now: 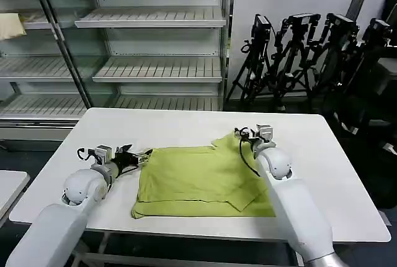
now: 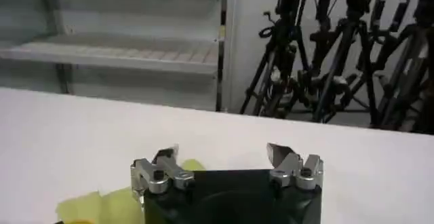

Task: Fold and organize the clothes.

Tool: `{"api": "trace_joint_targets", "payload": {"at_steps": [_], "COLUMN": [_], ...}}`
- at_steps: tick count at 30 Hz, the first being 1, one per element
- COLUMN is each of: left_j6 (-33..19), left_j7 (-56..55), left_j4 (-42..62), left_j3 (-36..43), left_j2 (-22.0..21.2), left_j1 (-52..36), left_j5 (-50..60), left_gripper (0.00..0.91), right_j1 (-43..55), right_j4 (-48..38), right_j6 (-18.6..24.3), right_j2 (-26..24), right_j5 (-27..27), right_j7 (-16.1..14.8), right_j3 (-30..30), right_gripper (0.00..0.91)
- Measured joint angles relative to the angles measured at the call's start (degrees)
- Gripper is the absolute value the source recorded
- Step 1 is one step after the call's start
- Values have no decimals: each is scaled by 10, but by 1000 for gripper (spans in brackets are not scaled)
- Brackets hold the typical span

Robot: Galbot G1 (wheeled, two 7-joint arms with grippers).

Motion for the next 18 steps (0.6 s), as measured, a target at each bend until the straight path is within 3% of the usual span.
{"api": "trace_joint_targets", "payload": {"at_steps": [8, 9, 10, 11, 12, 13, 18], "left_j6": [0, 0, 0, 0, 0, 0, -1], "left_j7": [3, 2, -1, -2, -3, -4, -7], "left_j4": [16, 19, 21, 22, 23, 24, 27], "left_j3": [10, 11, 12, 13, 14, 14, 16], "left_j2": [-6, -7, -8, -9, -10, -11, -15], "left_j1": [-12, -12, -12, -12, -12, -12, -11], "left_j5": [-2, -2, -1, -1, -1, 0, 3], "left_gripper": [907, 907, 836, 322, 131, 10, 10], "right_j1": [5, 5, 5, 6, 7, 8, 11], "right_j4": [-23, -24, -26, -28, -30, -33, -43], "right_j6": [-1, -1, -1, -1, -1, -1, -1], "right_j2": [9, 9, 9, 10, 10, 12, 16], "right_j5": [-3, -3, -3, -2, -2, -1, 8], "right_j7": [-5, -5, -5, -5, -6, -6, -10], "right_j3": [-5, -5, -5, -5, -5, -5, -4], "right_gripper": [907, 867, 715, 202, 60, 0, 0]}}
